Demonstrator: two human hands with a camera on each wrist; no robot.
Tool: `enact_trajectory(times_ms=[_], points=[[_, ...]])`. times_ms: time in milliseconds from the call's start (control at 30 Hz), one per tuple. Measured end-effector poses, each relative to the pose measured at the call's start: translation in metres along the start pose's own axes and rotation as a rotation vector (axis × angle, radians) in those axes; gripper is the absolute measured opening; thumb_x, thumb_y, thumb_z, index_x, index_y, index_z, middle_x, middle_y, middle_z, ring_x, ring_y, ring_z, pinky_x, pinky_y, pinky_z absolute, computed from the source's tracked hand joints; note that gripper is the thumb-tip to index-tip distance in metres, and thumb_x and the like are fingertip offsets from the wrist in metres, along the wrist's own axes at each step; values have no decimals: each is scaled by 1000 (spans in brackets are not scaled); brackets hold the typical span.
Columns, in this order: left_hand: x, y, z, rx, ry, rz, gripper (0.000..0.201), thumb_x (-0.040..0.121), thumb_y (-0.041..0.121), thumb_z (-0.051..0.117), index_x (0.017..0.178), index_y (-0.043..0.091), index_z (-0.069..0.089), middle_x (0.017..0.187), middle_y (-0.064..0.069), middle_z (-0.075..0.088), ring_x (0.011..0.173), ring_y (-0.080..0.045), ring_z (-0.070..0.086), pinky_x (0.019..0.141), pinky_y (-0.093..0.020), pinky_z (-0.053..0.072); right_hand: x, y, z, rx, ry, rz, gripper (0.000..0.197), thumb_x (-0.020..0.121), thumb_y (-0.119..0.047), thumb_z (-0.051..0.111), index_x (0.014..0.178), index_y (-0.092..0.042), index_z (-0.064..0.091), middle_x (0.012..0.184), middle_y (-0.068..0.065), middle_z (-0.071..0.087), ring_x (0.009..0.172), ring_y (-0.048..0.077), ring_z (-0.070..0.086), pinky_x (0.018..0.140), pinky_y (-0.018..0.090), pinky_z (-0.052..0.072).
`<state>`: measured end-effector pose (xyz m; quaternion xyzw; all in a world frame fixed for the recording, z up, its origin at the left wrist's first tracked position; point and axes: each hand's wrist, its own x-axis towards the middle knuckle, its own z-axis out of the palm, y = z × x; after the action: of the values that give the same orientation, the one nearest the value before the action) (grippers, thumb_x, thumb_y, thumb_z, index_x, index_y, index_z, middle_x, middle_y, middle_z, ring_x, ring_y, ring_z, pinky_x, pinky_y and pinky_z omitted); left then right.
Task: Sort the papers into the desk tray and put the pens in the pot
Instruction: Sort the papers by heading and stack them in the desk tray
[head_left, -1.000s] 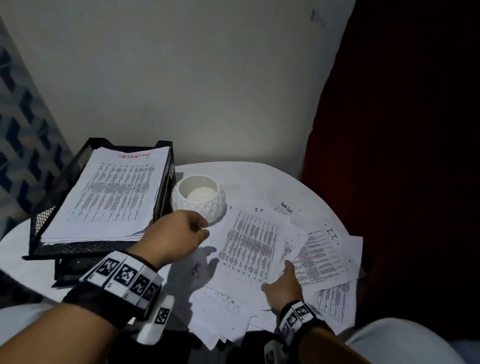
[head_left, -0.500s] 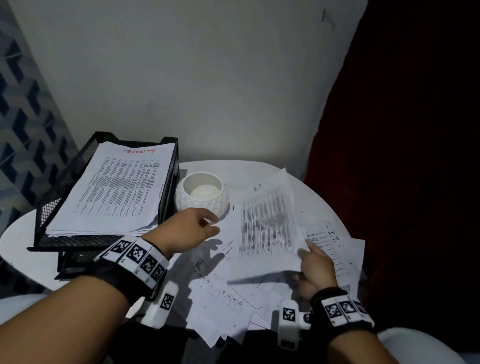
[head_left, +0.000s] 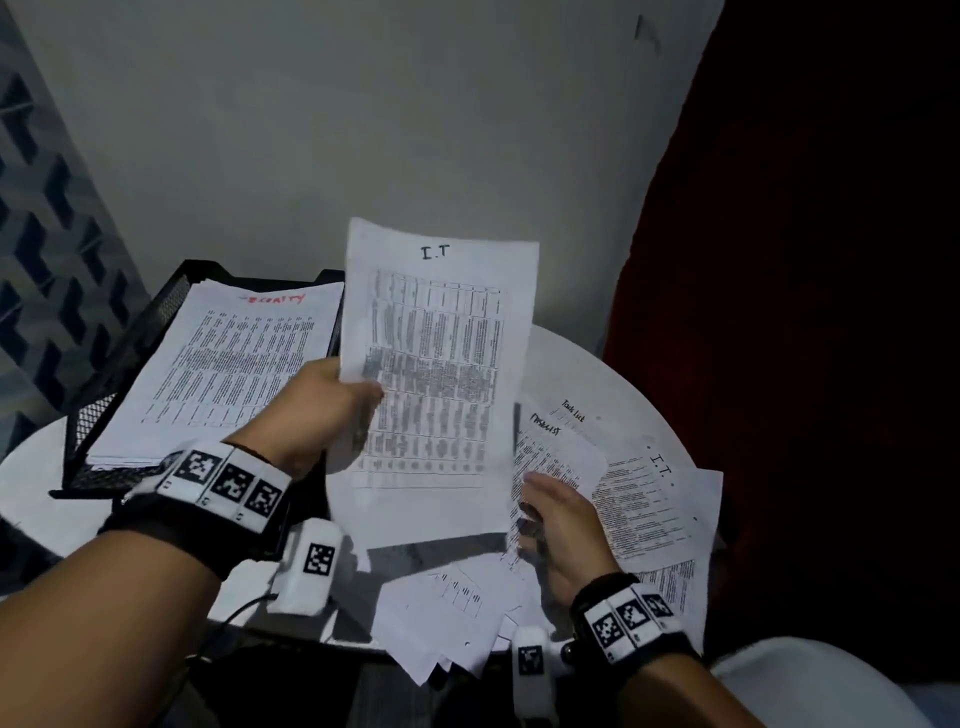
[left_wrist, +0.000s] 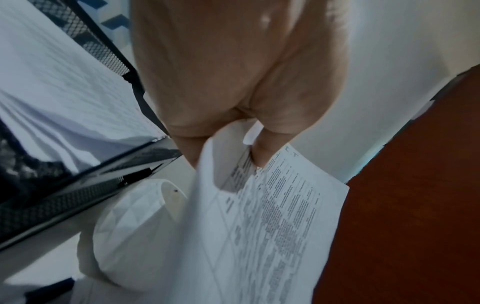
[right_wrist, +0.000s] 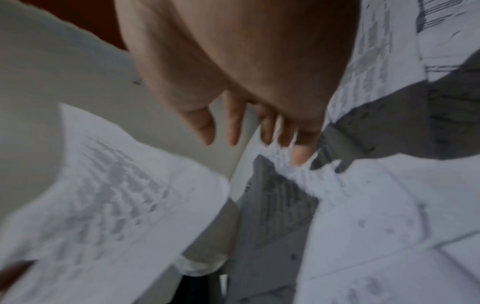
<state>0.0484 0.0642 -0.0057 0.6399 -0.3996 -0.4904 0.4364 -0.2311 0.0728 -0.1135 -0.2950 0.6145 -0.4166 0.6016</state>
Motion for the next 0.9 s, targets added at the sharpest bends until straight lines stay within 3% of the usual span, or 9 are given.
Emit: enact_trajectory(times_ms=[100, 200, 267, 333, 400, 533, 600, 767, 900], points=[[-2, 4, -8, 90, 88, 36, 8, 97, 9, 62, 89, 12, 63, 73, -7, 60, 63, -24, 57, 61, -32, 49, 28, 27, -19, -109, 216, 42, 7, 87, -14, 68, 93, -12, 71, 91, 5, 69, 81, 21, 65, 76, 43, 57], [3, 3, -15, 73, 108, -3, 5, 96, 8, 62, 92, 9, 64, 79, -14, 61, 68, -28, 59, 60, -39, 54, 38, 44, -30, -161, 234, 187, 18, 74, -15, 62, 89, -5, 62, 67, 9, 50, 57, 22, 46, 55, 34, 40], [2, 4, -16, 83, 107, -10, 3, 96, 7, 62, 95, 7, 64, 83, -17, 62, 71, -29, 61, 65, -43, 55, 39, 50, -29, -139, 215, 258, 31, 84, -15, 66, 114, -7, 63, 79, 9, 58, 67, 26, 56, 53, 27, 40], [1, 4, -14, 94, 94, -26, 3, 96, 7, 63, 96, 5, 64, 81, -17, 61, 69, -28, 61, 65, -42, 56, 42, 56, -28, -159, 158, 258, 75, 88, -14, 71, 155, -10, 36, 78, 9, 61, 63, 23, 53, 51, 25, 37], [-1, 4, -10, 118, 76, -33, 3, 97, 8, 62, 95, 6, 65, 78, -15, 61, 64, -28, 60, 58, -37, 55, 43, 61, -27, -210, 134, 223, 102, 86, -11, 77, 164, -10, 12, 70, 10, 57, 54, 21, 43, 50, 25, 28], [-3, 2, -5, 155, 35, -27, 4, 96, 10, 64, 95, 9, 68, 78, -11, 67, 69, -30, 65, 70, -46, 61, 66, 89, -27, -364, 228, 169, 123, 40, -50, 100, 142, -23, 37, 92, 12, 69, 68, 22, 51, 61, 31, 43], [-3, 2, -6, 171, 29, -29, 3, 95, 13, 66, 93, 11, 68, 80, -11, 67, 75, -32, 66, 81, -57, 60, 83, 99, -29, -338, 277, 153, 119, 35, -59, 93, 136, -30, 37, 106, 10, 70, 80, 23, 54, 68, 36, 47], [-5, 3, -6, 176, 43, -33, 3, 95, 14, 67, 93, 12, 68, 82, -11, 67, 78, -31, 65, 88, -63, 57, 52, 49, -6, -101, 176, 264, 103, 76, -30, 89, 156, -21, 25, 120, 12, 72, 109, 30, 66, 70, 39, 60], [-8, 4, -6, 175, 48, -42, 3, 96, 14, 66, 97, 12, 67, 86, -13, 68, 79, -33, 66, 86, -61, 58, 53, 38, -1, -56, 123, 375, 44, 83, -24, 84, 117, 1, 69, 112, 14, 72, 94, 29, 64, 65, 34, 53]])
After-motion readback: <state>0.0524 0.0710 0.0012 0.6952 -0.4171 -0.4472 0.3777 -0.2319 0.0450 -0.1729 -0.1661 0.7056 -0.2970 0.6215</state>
